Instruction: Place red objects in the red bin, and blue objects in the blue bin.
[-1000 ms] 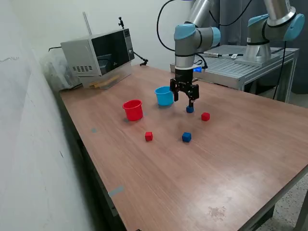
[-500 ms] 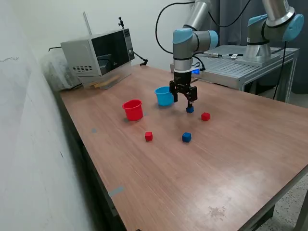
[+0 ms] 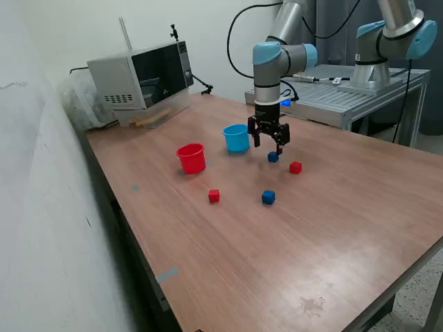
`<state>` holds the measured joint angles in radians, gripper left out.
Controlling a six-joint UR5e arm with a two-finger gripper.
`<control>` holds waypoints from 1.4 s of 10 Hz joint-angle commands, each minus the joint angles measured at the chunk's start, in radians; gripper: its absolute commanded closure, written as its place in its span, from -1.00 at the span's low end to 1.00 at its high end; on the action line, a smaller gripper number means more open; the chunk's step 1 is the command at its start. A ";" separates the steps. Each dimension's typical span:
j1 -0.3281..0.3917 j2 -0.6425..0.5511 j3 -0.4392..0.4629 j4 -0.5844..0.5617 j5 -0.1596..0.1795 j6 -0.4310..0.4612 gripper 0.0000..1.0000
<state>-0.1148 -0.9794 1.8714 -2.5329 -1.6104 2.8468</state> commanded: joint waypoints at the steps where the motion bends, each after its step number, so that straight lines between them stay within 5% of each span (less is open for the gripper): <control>1: 0.010 -0.015 0.031 0.000 0.000 -0.024 -1.00; 11: 0.043 -0.015 0.012 0.000 0.027 -0.038 -1.00; 12: 0.041 -0.015 0.012 -0.001 0.030 -0.038 1.00; 14: 0.031 -0.015 0.014 -0.001 0.030 -0.038 1.00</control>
<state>-0.0759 -0.9944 1.8857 -2.5334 -1.5840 2.8088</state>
